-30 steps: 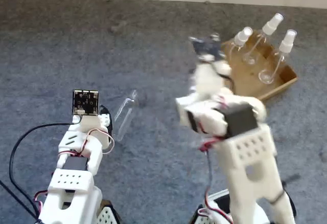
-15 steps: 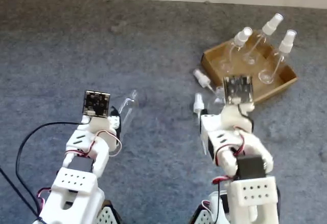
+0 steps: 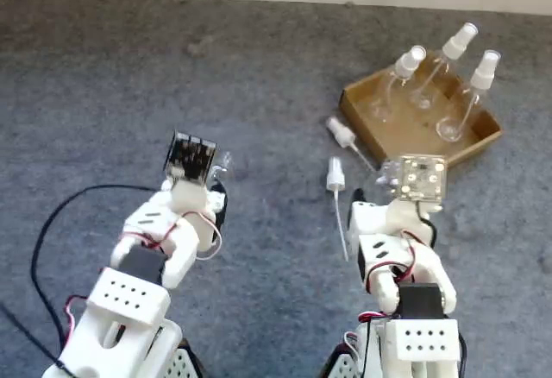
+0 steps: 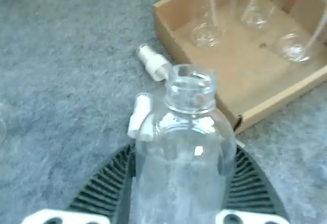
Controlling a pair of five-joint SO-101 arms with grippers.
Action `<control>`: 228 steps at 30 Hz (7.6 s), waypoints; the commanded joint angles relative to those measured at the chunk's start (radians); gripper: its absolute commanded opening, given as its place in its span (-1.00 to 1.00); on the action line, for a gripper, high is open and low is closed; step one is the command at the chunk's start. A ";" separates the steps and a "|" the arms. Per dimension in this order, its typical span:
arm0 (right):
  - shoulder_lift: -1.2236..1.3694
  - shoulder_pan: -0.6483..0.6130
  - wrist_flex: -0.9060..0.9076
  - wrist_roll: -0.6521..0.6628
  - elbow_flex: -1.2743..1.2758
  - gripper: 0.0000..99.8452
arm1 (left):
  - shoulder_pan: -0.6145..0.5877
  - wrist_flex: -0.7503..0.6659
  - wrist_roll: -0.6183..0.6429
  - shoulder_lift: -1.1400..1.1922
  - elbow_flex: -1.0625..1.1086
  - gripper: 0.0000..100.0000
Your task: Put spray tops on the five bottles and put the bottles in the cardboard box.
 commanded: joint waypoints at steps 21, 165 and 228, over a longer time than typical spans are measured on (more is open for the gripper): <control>-0.415 0.122 -0.028 -0.011 0.148 -0.68 | 0.315 0.445 -0.008 0.604 -0.863 -0.98; -0.415 -0.542 -0.401 -0.003 0.486 -0.68 | 0.120 0.951 0.173 0.743 -1.851 -0.95; -0.415 -0.549 -0.496 -0.002 0.489 -0.68 | 0.328 -0.907 0.173 -0.186 -0.188 -0.95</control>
